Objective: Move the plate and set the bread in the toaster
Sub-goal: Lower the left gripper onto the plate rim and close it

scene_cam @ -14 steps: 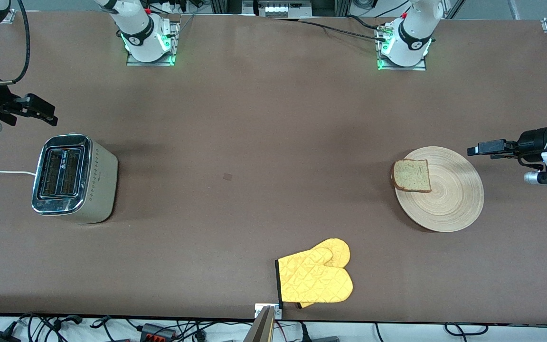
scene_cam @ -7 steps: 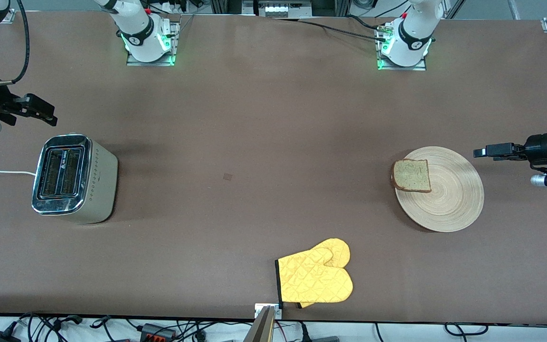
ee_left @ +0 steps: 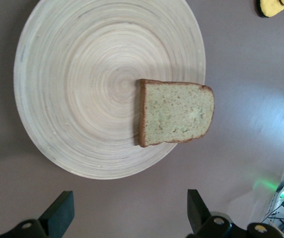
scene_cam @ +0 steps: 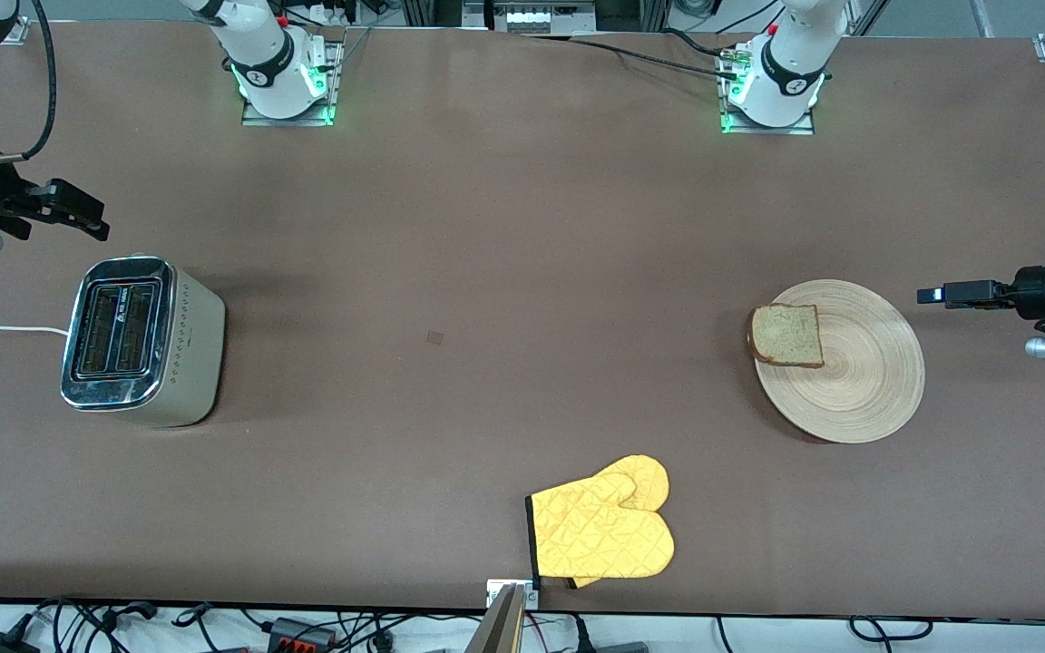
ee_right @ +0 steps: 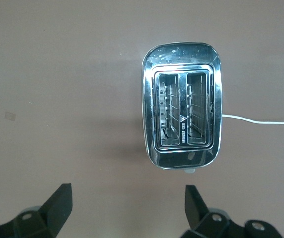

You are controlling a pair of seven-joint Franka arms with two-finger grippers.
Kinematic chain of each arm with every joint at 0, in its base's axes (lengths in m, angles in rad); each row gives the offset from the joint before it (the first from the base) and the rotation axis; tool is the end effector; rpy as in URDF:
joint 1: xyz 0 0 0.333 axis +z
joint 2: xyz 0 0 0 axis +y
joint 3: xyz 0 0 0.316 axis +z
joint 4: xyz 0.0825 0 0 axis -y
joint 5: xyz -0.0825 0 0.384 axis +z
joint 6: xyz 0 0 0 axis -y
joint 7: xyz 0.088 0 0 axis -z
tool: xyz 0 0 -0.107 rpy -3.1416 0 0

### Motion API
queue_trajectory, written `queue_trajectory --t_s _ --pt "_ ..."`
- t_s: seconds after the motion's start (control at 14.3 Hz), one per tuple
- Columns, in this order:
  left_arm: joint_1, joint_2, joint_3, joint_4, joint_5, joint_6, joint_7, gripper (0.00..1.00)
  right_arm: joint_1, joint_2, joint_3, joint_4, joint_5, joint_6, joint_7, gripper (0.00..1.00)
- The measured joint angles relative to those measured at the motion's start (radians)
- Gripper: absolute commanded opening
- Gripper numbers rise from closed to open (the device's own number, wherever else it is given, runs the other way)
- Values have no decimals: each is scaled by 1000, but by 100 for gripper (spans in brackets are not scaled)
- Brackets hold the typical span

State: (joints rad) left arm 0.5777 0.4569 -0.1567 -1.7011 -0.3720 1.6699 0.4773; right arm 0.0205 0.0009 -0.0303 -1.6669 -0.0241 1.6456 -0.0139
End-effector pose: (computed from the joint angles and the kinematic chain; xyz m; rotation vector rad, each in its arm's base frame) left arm 0.5686 0.2245 0.3114 2.5299 0.0920 -0.3238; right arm 0.5585 -0.0079 0.5849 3.1176 0.0096 -0.0350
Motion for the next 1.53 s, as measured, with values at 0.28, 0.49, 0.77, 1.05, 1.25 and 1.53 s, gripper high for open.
queue_trajectory --t_s 0.28,0.49,0.77,1.05,1.25,1.53 --pt "23 55 0 33 0 57 29 100 0 0 0 0 0 0 0 100" --pt "36 133 1 105 0 58 97 100 0 0 0 0 0 0 0 100" --pt "56 223 0 138 -2 97 150 100 0 0 0 0 0 -1 0 100" --pt "60 255 0 141 -10 121 191 100 -1 0 0 0 0 -1 0 100" --pt "66 281 0 142 -46 135 200 100 -1 0 0 0 0 -1 0 100" --pt "66 301 -2 142 -70 139 202 100 -1 0 0 0 0 -1 0 100"
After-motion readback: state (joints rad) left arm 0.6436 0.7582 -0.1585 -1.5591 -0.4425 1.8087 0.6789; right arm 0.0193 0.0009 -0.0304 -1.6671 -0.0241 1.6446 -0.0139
